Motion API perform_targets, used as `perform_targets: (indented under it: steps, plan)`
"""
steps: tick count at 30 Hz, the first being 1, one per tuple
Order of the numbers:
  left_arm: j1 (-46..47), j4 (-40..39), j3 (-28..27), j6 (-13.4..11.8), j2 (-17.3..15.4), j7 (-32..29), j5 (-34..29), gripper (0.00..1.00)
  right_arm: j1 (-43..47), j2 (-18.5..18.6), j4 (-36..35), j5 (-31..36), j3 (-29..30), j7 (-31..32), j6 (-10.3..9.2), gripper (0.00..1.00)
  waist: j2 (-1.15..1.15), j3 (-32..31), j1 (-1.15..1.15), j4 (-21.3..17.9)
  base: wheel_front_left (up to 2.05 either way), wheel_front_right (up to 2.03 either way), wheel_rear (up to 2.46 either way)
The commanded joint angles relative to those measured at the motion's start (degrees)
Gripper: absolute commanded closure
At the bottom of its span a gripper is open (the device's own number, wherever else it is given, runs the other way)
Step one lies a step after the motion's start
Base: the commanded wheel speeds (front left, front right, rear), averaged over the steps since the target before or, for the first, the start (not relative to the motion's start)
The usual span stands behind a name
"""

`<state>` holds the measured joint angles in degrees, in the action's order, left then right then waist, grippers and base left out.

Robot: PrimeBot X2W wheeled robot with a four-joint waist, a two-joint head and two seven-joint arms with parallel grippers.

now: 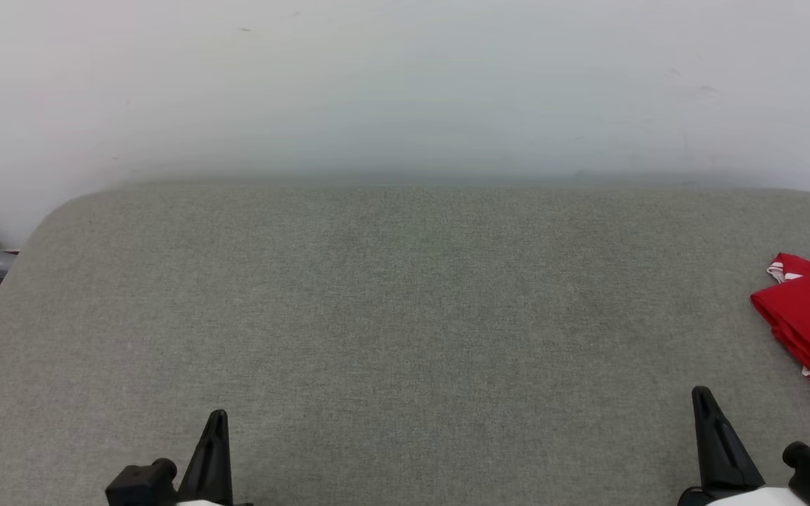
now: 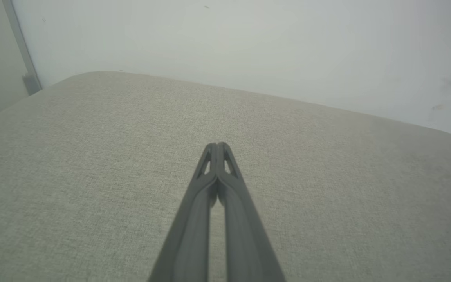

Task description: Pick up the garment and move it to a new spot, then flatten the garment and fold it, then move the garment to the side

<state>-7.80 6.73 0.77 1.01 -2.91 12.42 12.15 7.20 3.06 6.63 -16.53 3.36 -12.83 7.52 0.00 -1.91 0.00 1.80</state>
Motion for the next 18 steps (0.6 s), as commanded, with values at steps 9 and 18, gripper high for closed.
perform_targets:
  steps: [9,18]
  plan:
    - [3.3,0.3,-1.3,1.1,0.0,-2.7,12.0,1.00,-3.3,0.3,0.4,-11.6,0.4,2.7,-0.01,1.00,0.00,0.2,0.00,-0.1,0.00,0.00,0.00]
    - [4.7,1.2,-2.1,1.8,0.0,-4.8,20.9,1.00,-4.7,0.4,1.3,-20.2,0.6,4.7,-0.01,1.00,0.00,0.3,0.00,-0.3,0.00,0.00,0.00]
